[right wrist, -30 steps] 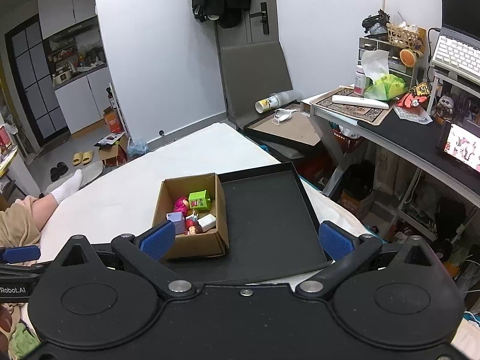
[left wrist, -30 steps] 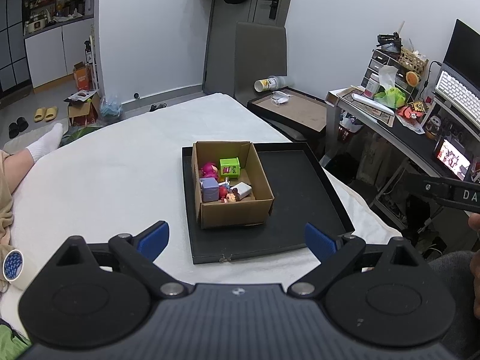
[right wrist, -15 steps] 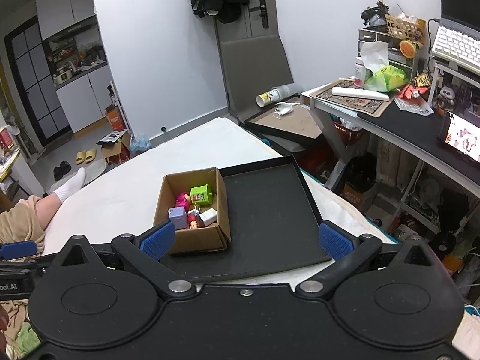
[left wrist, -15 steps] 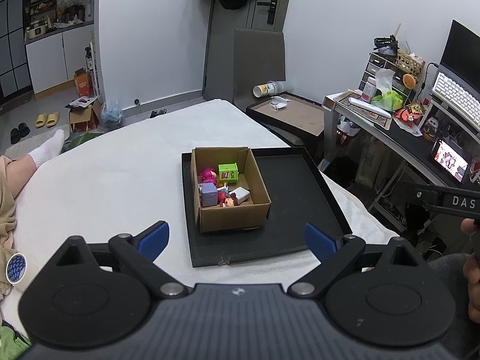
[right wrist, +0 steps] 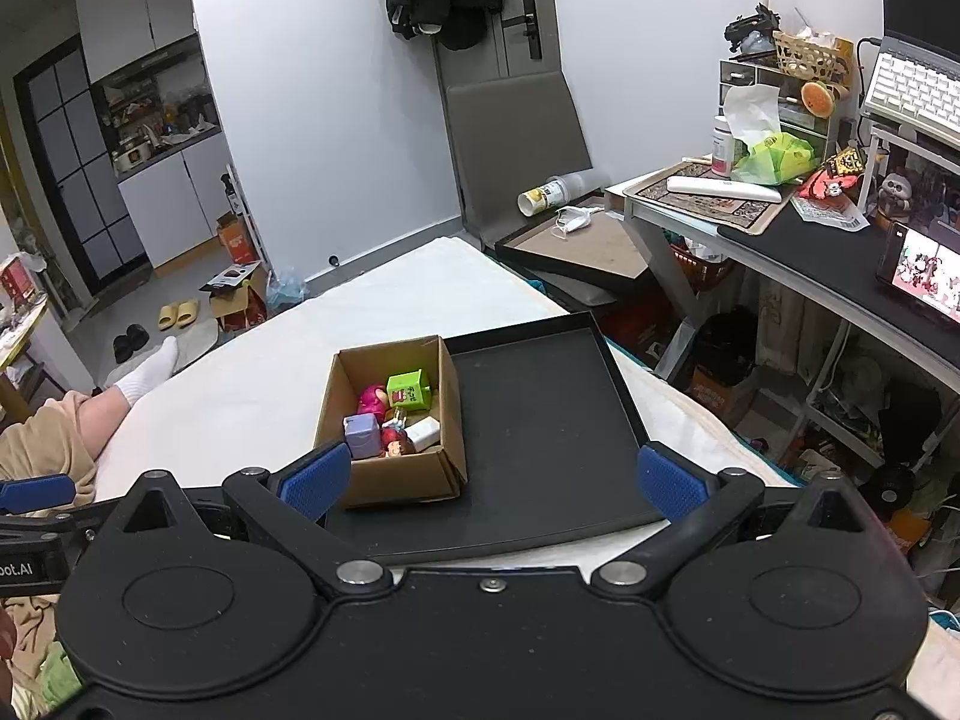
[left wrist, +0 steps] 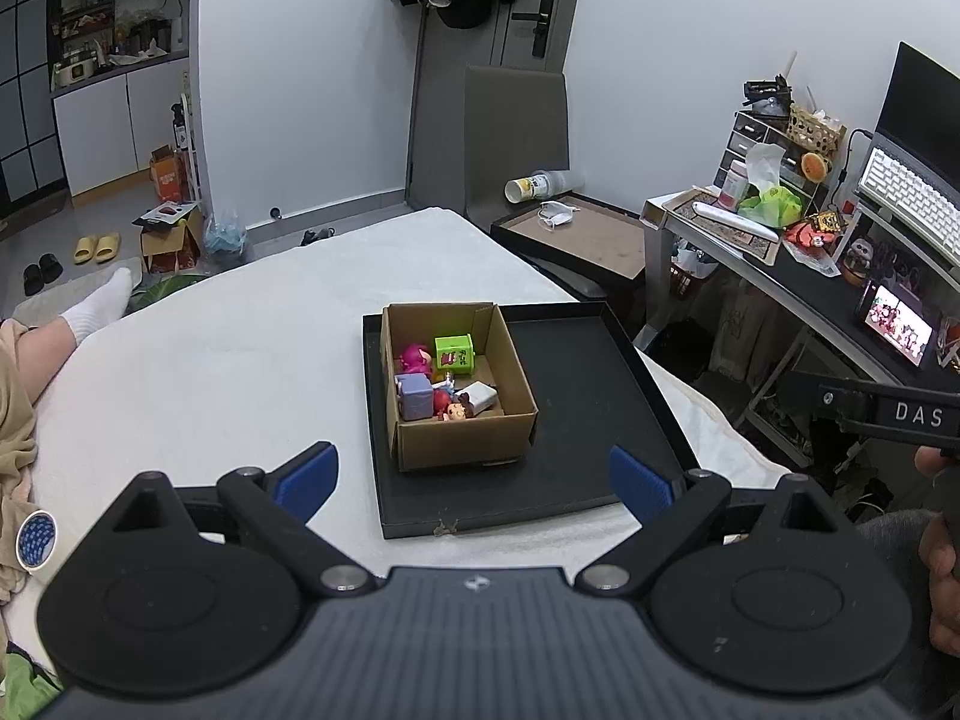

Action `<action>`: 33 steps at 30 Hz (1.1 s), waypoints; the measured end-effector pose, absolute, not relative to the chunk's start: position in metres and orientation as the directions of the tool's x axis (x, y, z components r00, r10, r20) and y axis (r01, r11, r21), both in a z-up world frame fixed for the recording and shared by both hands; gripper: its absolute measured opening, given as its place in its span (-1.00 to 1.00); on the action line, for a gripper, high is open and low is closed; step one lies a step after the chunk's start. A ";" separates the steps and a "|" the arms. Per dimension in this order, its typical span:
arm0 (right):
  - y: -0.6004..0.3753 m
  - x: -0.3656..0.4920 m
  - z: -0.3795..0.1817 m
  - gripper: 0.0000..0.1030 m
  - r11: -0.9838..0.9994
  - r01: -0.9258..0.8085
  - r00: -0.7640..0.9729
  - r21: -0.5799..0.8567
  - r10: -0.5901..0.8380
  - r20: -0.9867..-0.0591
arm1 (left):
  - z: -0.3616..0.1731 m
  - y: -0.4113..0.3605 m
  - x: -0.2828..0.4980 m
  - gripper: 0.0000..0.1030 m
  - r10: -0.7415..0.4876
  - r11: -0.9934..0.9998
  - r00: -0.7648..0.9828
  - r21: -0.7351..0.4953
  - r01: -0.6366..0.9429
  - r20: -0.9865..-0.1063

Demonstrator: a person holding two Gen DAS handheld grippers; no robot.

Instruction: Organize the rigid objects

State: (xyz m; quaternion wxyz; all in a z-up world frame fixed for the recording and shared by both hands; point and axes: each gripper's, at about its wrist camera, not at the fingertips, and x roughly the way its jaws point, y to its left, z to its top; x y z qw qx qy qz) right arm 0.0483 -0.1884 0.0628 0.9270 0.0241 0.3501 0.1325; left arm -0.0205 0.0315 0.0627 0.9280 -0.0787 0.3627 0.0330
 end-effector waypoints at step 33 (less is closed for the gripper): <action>-0.193 0.048 0.059 1.00 0.966 -0.219 0.714 0.136 0.254 -0.652 | 0.055 0.023 -0.014 0.87 -0.007 0.983 0.742 -0.139 -0.117 -0.671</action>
